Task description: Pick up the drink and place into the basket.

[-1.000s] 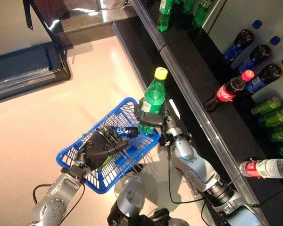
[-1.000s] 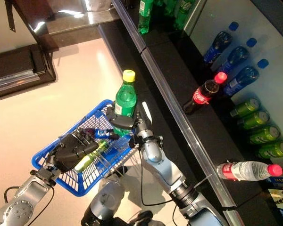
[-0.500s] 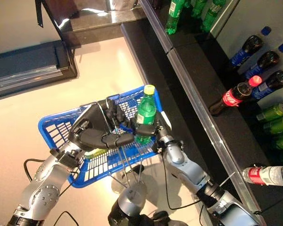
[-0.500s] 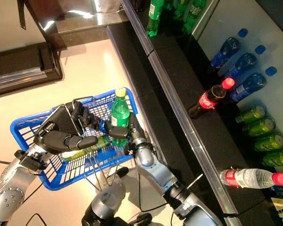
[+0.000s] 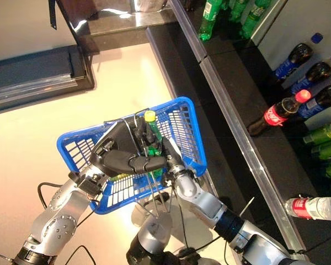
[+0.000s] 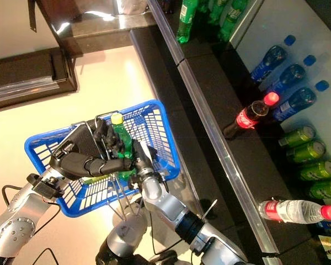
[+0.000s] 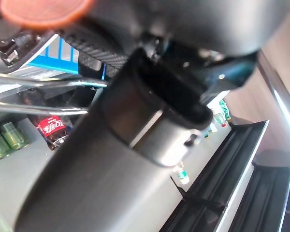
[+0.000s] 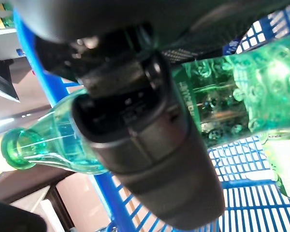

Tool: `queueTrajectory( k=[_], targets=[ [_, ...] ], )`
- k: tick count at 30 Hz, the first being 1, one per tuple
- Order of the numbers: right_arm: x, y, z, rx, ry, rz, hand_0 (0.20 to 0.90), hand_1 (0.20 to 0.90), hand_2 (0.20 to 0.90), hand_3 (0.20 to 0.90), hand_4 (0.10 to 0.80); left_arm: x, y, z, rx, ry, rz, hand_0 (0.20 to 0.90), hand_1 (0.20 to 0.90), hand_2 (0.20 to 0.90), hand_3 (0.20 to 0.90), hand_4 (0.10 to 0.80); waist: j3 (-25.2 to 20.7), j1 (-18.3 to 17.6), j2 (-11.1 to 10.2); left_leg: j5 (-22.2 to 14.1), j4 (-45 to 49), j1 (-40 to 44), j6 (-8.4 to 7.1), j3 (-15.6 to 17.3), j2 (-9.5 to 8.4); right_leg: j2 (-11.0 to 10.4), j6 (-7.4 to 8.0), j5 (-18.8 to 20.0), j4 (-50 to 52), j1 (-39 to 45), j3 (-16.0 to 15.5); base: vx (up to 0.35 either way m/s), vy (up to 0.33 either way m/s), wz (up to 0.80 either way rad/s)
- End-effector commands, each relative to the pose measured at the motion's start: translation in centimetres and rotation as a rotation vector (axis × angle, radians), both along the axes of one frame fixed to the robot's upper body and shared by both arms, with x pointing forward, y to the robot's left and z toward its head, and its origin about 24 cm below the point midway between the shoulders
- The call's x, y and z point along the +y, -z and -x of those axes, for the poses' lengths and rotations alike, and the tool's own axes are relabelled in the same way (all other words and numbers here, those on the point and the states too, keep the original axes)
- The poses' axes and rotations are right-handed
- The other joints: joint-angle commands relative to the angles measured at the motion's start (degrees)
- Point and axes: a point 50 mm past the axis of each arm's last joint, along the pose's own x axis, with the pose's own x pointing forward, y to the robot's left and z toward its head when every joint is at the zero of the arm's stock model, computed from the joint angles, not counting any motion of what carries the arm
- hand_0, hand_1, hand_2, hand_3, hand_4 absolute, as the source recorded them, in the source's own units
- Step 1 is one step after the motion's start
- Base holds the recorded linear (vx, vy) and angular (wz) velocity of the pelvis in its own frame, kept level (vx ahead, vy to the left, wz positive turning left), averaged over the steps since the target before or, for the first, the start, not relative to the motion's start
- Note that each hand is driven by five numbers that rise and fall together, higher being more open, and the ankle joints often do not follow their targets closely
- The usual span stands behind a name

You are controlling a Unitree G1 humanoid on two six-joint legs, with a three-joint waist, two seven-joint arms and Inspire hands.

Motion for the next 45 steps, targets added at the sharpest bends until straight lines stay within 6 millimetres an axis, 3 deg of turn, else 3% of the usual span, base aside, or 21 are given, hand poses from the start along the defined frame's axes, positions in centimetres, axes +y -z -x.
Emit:
queueTrajectory(
  k=[1,3,7,11,17,25,30,40,45],
  targets=[
    [6.1,-4.9,2.0,-0.241,-0.217,-0.082,0.300,0.300,0.300,0.200,0.100,-3.2,-12.1,4.5,-0.781,0.297,0.336,0.300,0.300,0.300,0.200,0.100,-12.5,-1.3,2.5,2.0,0.0,-1.0,1.50,2.6,-1.07,4.6,-4.71,1.5,0.5,1.5,0.7,0.000,0.000,0.00],
    [6.0,-4.1,1.7,-0.207,-0.207,-0.057,0.300,0.300,0.300,0.200,0.100,-3.2,-12.1,4.5,-0.787,0.300,0.336,0.300,0.300,0.300,0.200,0.100,-12.5,-1.2,2.6,2.0,0.1,-1.1,1.51,2.6,-1.15,4.4,-4.70,1.4,0.8,1.3,0.5,0.000,0.000,0.00],
    [5.3,-0.5,1.3,-0.013,-0.126,-0.090,0.300,0.300,0.300,0.200,0.100,-3.4,-12.2,4.5,-0.792,0.314,0.341,0.300,0.300,0.300,0.200,0.100,-12.4,-1.1,3.2,2.1,0.5,-1.3,1.57,2.6,-1.39,3.7,-4.67,1.4,1.4,1.1,-0.1,0.010,0.003,0.00],
    [5.2,0.0,0.9,-0.007,-0.080,-0.052,0.300,0.300,0.300,0.200,0.100,-3.7,-12.4,4.5,-0.804,0.314,0.341,0.300,0.300,0.300,0.200,0.100,-11.7,-1.0,3.4,2.0,0.7,-1.8,1.69,2.5,-1.56,3.4,-4.42,1.6,1.7,0.7,-0.2,0.000,0.000,0.00],
    [5.1,1.2,0.5,0.198,0.001,-0.267,0.300,0.300,0.300,0.200,0.100,-3.9,-12.7,4.5,-0.815,0.314,0.343,0.300,0.300,0.300,0.200,0.100,-10.6,-0.8,4.0,2.3,0.5,-2.2,1.90,2.4,-1.91,3.0,-4.26,1.9,2.0,0.0,-0.6,-0.012,-0.009,0.05],
    [5.4,0.2,-0.8,0.308,0.085,-0.484,0.300,0.300,0.300,0.200,0.100,-3.9,-13.0,4.5,-0.819,0.327,0.336,0.300,0.300,0.300,0.200,0.100,-9.9,0.0,4.0,2.5,0.5,-2.4,2.06,2.1,-2.15,2.8,-4.29,2.1,2.3,-0.3,-0.7,0.004,-0.008,0.03],
    [5.2,0.6,-1.8,0.546,0.161,-0.840,0.300,0.300,0.300,0.200,0.100,-3.8,-13.2,4.4,-0.824,0.330,0.322,0.300,0.300,0.300,0.200,0.100,-9.7,0.5,3.8,2.5,0.3,-2.1,2.29,2.0,-2.02,2.9,-4.27,2.2,2.3,-0.1,-0.6,0.041,-0.010,0.02],
    [5.9,-0.6,-2.6,0.665,0.132,-1.062,0.300,0.300,0.300,0.200,0.100,-3.4,-13.4,4.1,-0.806,0.347,0.314,0.300,0.300,0.300,0.200,0.100,-9.5,1.6,3.3,2.8,-0.2,-2.0,2.76,1.7,-2.06,2.9,-4.09,2.4,2.5,-0.2,-0.6,0.022,-0.003,0.01],
    [7.8,-1.6,-2.4,0.687,0.064,-1.040,0.312,0.312,0.312,0.214,0.114,-6.1,-13.6,3.0,-0.786,0.314,0.286,0.300,0.300,0.300,0.200,0.100,-9.9,0.9,1.8,2.9,-0.6,-1.0,3.06,2.2,-1.18,3.2,-4.29,2.4,2.3,0.7,0.1,0.077,-0.018,0.00]
  ],
)
